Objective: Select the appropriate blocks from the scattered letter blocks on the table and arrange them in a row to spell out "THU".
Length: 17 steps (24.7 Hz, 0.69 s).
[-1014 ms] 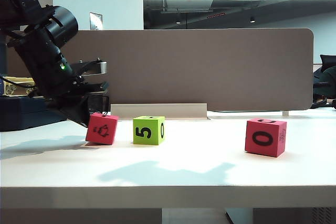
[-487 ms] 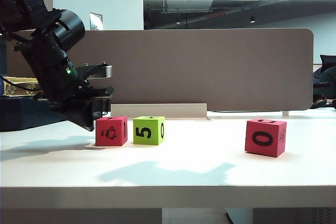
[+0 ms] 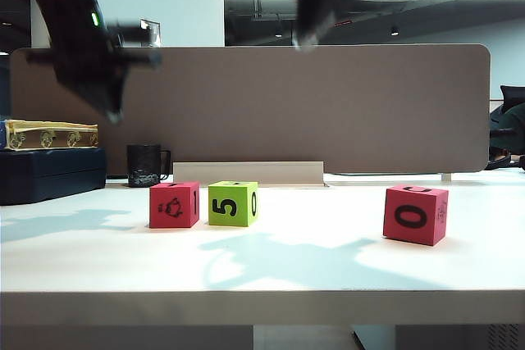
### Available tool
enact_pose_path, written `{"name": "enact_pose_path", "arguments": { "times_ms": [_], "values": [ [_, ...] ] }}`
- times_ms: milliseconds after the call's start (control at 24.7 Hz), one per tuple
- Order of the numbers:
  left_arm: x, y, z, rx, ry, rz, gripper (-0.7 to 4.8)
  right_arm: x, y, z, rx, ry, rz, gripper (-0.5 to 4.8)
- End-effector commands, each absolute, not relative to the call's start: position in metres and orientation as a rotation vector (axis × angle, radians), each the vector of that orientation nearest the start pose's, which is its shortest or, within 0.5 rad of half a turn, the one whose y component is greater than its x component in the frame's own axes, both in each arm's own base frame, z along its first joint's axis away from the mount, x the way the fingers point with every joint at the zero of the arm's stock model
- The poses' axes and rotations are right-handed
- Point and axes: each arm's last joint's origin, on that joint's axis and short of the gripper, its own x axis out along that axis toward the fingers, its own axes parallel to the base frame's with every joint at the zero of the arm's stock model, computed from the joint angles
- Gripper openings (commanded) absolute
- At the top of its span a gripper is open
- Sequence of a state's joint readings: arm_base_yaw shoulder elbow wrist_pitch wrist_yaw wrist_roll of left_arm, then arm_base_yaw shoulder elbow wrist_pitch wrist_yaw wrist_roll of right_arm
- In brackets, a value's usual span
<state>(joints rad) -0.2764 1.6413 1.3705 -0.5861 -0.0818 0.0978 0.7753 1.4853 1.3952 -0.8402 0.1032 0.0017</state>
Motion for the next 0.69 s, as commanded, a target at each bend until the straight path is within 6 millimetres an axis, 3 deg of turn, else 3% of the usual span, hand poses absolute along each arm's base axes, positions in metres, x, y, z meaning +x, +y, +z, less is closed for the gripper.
{"name": "enact_pose_path", "arguments": {
  "times_ms": [41,81,284,527,689],
  "values": [
    [0.311,-0.087,0.320,0.220,0.798,-0.259,-0.06,0.250,0.206,0.313,-0.351,0.889,0.613,-0.05],
    [0.300,-0.085,0.333,0.202,0.769,-0.290,-0.06,0.266,0.203,0.307,-0.340,0.907,0.598,-0.05],
    [0.271,-0.080,0.357,0.144,0.730,-0.360,-0.06,0.296,0.207,0.301,-0.355,0.921,0.575,-0.05],
    [0.225,-0.075,0.383,0.102,0.707,-0.500,-0.06,0.336,0.236,0.286,-0.332,0.924,0.622,-0.05],
    [0.205,-0.069,0.396,0.092,0.665,-0.508,-0.06,0.350,0.246,0.273,-0.323,0.934,0.639,-0.05]
  ]
}}
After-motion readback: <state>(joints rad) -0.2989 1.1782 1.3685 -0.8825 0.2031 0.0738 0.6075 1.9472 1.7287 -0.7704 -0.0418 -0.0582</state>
